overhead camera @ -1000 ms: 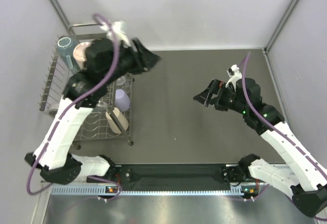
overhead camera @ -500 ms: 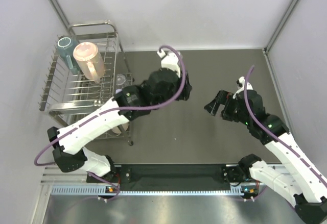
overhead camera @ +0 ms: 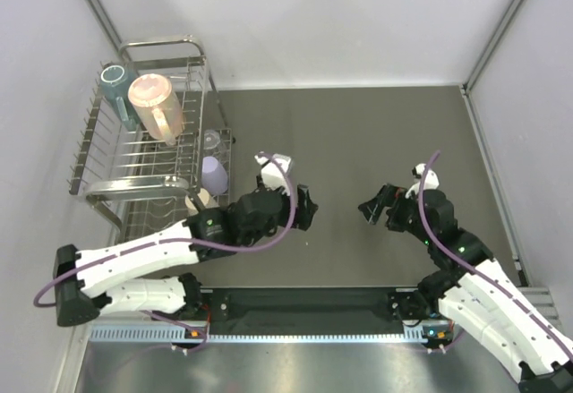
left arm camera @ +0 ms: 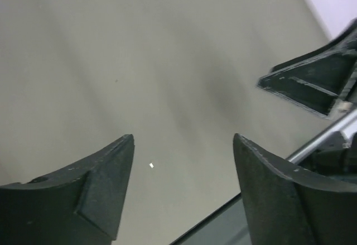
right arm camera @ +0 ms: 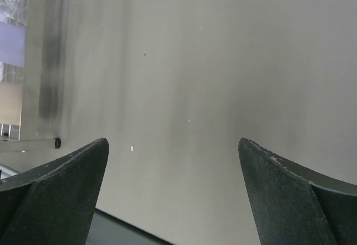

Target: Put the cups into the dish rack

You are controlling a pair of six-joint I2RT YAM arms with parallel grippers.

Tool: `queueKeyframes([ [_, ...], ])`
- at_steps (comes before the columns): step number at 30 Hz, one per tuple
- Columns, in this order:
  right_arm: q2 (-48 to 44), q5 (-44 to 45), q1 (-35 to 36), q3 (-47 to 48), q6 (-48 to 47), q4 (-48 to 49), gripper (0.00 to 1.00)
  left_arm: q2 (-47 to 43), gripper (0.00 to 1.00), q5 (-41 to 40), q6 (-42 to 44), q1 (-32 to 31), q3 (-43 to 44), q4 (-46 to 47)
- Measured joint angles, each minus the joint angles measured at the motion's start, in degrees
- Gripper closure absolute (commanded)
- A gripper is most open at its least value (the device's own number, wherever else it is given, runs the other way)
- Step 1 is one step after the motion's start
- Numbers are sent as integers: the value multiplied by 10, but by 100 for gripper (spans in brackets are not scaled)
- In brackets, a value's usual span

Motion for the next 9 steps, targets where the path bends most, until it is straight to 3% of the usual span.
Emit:
queueKeyframes([
  [9,-101,-13,-1,-89,3,70,0,-188,14,28,-28,-9,-184,122],
])
